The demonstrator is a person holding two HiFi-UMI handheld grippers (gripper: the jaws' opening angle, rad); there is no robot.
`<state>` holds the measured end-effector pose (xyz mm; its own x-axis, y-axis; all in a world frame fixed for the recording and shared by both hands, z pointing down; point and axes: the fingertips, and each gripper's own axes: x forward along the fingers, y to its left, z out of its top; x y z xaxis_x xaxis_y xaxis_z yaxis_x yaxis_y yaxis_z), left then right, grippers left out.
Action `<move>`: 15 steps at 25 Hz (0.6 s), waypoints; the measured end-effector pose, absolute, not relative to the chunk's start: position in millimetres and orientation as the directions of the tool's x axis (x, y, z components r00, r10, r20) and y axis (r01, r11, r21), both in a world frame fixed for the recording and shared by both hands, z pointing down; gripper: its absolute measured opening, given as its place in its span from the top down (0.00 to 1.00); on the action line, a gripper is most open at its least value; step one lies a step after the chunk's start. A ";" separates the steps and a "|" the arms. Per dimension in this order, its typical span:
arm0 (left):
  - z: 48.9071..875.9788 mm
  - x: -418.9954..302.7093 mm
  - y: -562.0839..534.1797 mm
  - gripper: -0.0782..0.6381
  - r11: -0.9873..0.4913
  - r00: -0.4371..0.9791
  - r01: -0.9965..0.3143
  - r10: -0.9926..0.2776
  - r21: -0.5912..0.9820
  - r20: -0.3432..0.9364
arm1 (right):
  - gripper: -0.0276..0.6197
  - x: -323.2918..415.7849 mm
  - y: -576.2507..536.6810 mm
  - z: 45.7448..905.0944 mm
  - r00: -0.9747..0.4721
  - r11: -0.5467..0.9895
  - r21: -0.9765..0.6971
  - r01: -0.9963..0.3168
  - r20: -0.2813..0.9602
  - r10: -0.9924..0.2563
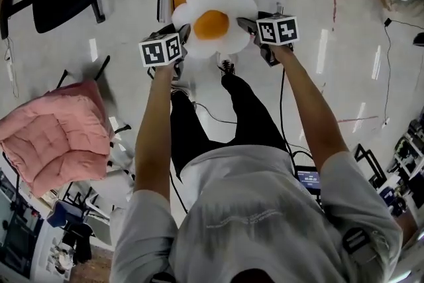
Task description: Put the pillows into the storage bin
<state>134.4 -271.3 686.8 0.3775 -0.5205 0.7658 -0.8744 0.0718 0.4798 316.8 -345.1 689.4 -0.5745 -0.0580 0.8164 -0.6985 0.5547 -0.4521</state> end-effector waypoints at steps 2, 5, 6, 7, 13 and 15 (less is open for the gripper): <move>720.5 134.9 -281.9 0.69 0.071 0.375 -0.880 -0.504 0.470 0.778 | 0.56 318.5 -352.6 723.7 -0.572 0.535 -0.462 -0.707 0.819 -0.049; 773.2 129.4 -298.4 0.68 0.082 0.362 -0.888 -0.482 0.453 0.798 | 0.55 313.7 -367.1 776.8 -0.568 0.512 -0.471 -0.718 0.822 -0.040; 789.0 126.9 -303.6 0.68 0.086 0.357 -0.891 -0.474 0.446 0.805 | 0.55 311.3 -372.6 792.4 -0.566 0.510 -0.468 -0.722 0.823 -0.045; 803.1 124.4 -308.1 0.68 0.090 0.350 -0.895 -0.464 0.437 0.814 | 0.55 308.7 -377.7 806.4 -0.562 0.512 -0.461 -0.725 0.826 -0.053; 861.1 111.6 -328.7 0.64 0.115 0.289 -0.919 -0.457 0.378 0.841 | 0.50 299.6 -400.8 867.0 -0.558 0.499 -0.444 -0.744 0.824 -0.097; 870.7 104.9 -337.1 0.60 0.129 0.263 -0.924 -0.468 0.359 0.844 | 0.47 299.2 -411.6 876.0 -0.543 0.502 -0.424 -0.754 0.832 -0.113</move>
<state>104.9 -337.1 870.7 0.2627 -0.4677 0.8440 -0.9244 0.1288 0.3590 299.2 -411.6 876.0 -0.5429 -0.1134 0.8321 -0.7542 0.5016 -0.4237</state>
